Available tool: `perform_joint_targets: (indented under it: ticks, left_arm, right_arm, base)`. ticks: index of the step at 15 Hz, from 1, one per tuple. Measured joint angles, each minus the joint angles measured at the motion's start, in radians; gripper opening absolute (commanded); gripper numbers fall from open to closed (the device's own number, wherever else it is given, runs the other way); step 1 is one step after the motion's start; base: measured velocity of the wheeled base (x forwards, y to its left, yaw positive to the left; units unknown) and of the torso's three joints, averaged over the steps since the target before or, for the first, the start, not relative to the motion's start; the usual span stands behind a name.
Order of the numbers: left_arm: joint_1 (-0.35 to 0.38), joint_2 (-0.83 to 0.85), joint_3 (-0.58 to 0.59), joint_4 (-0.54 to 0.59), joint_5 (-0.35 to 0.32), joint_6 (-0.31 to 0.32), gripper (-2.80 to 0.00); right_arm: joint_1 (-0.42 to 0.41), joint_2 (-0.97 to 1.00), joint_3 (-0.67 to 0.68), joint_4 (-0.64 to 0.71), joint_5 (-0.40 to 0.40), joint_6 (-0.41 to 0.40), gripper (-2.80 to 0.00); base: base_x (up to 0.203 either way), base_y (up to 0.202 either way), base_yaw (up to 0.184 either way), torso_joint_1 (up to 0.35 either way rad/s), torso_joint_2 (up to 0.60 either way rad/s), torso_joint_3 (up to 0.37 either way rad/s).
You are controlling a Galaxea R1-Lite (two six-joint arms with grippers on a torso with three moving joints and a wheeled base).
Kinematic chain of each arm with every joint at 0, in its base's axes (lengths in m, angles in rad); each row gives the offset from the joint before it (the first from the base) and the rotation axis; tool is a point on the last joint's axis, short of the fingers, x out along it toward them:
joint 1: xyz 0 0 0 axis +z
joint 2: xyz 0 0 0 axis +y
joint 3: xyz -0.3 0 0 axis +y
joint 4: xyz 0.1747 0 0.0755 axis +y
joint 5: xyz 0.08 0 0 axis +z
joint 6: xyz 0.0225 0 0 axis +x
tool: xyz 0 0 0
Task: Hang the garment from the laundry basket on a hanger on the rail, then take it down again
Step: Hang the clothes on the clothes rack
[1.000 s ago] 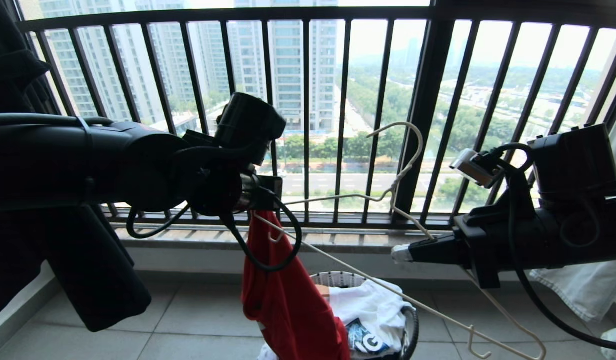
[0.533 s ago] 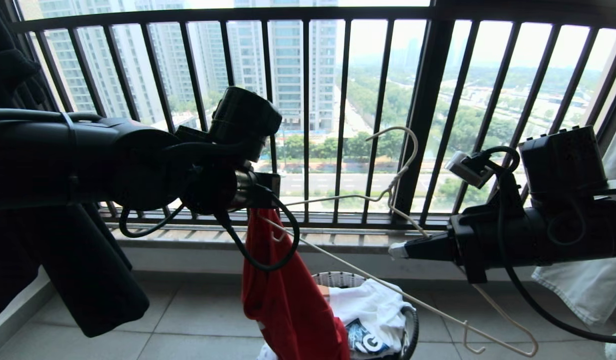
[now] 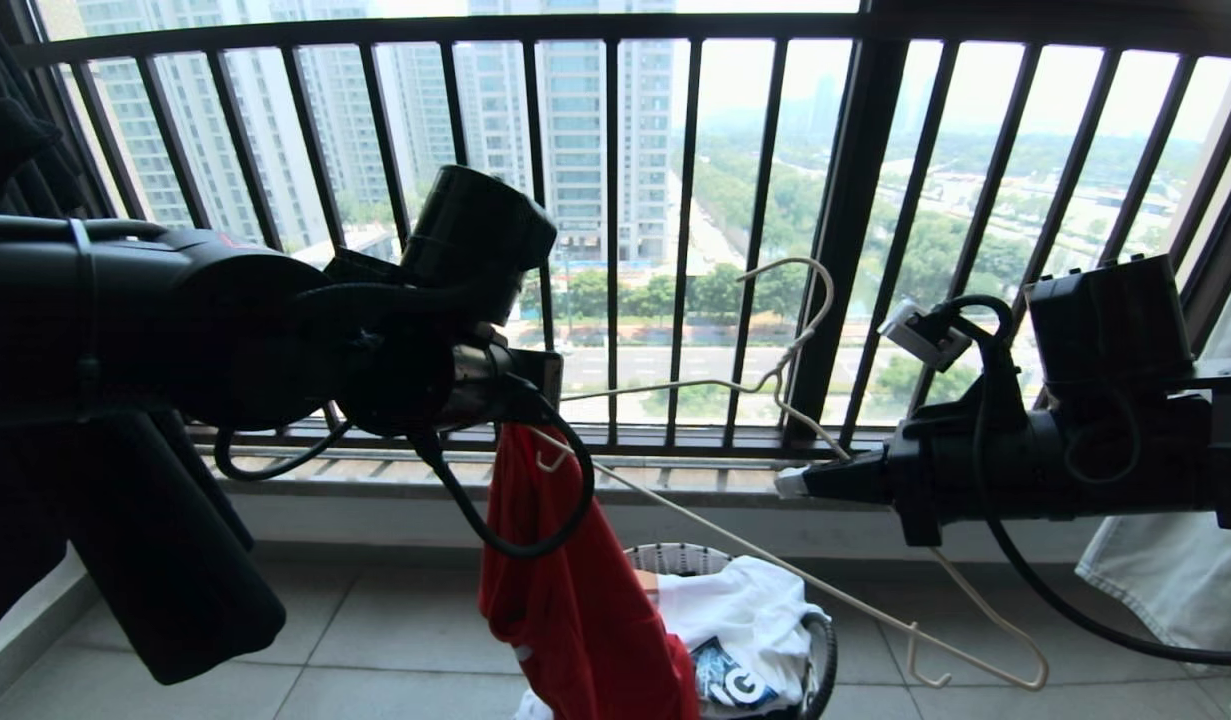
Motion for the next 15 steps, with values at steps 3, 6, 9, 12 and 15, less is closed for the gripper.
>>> perform_joint_targets:
  ticks: [3,6,9,12,15]
  left_arm:
    - [0.000,0.010,0.000,-0.006,0.000,-0.004,-2.80]
    - [-0.005,0.021,-0.001,-0.007,0.000,-0.011,-2.80]
    - [-0.025,0.016,0.000,0.003,-0.001,0.001,-2.80]
    - [-0.044,0.008,-0.031,0.057,-0.003,0.061,-2.80]
    - [-0.050,0.006,-0.093,0.171,-0.049,0.113,-2.80]
  right_arm:
    - [0.039,-0.008,0.014,0.004,0.002,0.000,-2.80]
    - [0.087,-0.032,0.036,0.008,0.000,0.002,-2.80]
    - [0.104,-0.039,0.041,0.005,-0.074,-0.001,-2.80]
    - [0.109,-0.055,0.049,0.004,-0.101,-0.033,-2.80]
    - [0.111,-0.069,0.068,0.007,-0.105,-0.095,-2.80]
  base:
    - [0.000,0.000,0.000,0.000,0.00,0.000]
    - [0.000,0.000,0.000,0.000,0.00,0.000]
    - [0.000,0.000,0.000,0.000,0.00,0.000]
    - [0.000,0.000,0.000,0.000,0.00,0.000]
    - [0.000,0.000,0.000,0.000,0.00,0.000]
